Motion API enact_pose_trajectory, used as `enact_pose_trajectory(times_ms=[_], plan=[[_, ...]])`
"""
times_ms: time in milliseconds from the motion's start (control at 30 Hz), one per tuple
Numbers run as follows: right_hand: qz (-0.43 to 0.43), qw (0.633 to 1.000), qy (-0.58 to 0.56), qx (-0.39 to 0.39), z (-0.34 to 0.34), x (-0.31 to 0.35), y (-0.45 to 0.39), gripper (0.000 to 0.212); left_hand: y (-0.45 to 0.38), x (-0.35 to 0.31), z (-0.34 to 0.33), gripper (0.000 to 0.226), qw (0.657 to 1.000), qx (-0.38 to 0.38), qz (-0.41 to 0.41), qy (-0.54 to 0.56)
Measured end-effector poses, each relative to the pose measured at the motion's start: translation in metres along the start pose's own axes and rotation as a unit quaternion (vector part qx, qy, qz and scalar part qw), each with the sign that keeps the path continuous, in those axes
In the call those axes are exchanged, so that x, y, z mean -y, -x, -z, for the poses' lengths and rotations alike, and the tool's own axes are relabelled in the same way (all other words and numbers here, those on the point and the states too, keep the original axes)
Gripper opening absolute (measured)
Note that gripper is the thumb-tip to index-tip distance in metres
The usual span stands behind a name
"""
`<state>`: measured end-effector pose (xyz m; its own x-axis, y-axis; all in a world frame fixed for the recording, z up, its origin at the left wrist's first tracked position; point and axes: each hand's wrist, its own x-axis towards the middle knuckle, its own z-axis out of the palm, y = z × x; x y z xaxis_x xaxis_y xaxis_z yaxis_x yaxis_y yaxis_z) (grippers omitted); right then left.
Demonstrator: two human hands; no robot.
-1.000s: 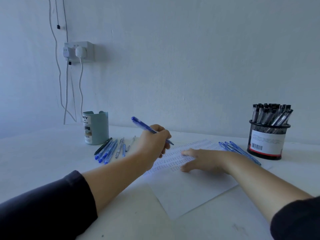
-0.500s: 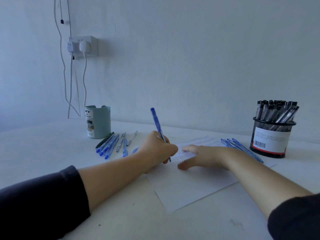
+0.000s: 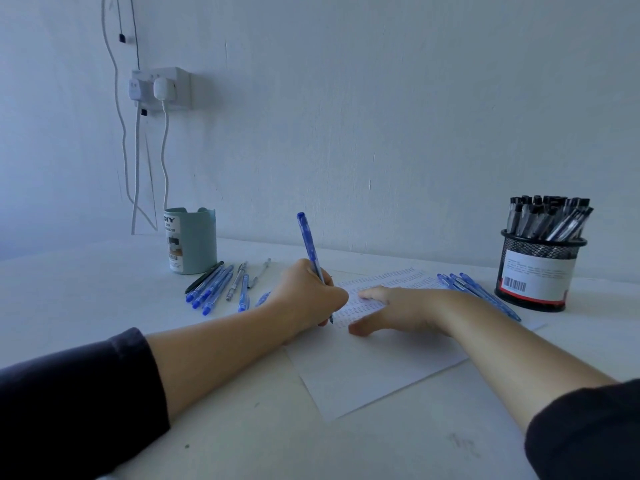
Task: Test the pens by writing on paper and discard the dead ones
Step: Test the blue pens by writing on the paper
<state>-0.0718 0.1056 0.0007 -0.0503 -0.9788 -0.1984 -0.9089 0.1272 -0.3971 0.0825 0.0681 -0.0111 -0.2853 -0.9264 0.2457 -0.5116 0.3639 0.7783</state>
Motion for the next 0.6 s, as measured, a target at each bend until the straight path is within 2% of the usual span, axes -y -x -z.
enact_pose_trajectory(times_ms=[100, 267, 433, 600], plan=[[0.003, 1.0, 0.0, 0.003, -0.0002, -0.0001, -0.0003, 0.082, 0.0009, -0.0011, -0.0006, 0.015, 1.0, 0.003, -0.001, -0.007], [0.0, 1.0, -0.003, 0.004, -0.0004, 0.0002, 0.0, 0.082, -0.0004, -0.0006, -0.0014, 0.022, 1.0, -0.004, 0.003, -0.02], [-0.004, 1.0, -0.002, 0.0, -0.0009, -0.0006, -0.0018, 0.084, 0.0003, 0.0001, -0.0007, 0.016, 1.0, -0.006, -0.01, -0.007], [0.0, 1.0, -0.004, 0.003, -0.0007, -0.0002, -0.0006, 0.083, 0.001, -0.0001, -0.0019, 0.021, 1.0, -0.006, -0.011, -0.02]])
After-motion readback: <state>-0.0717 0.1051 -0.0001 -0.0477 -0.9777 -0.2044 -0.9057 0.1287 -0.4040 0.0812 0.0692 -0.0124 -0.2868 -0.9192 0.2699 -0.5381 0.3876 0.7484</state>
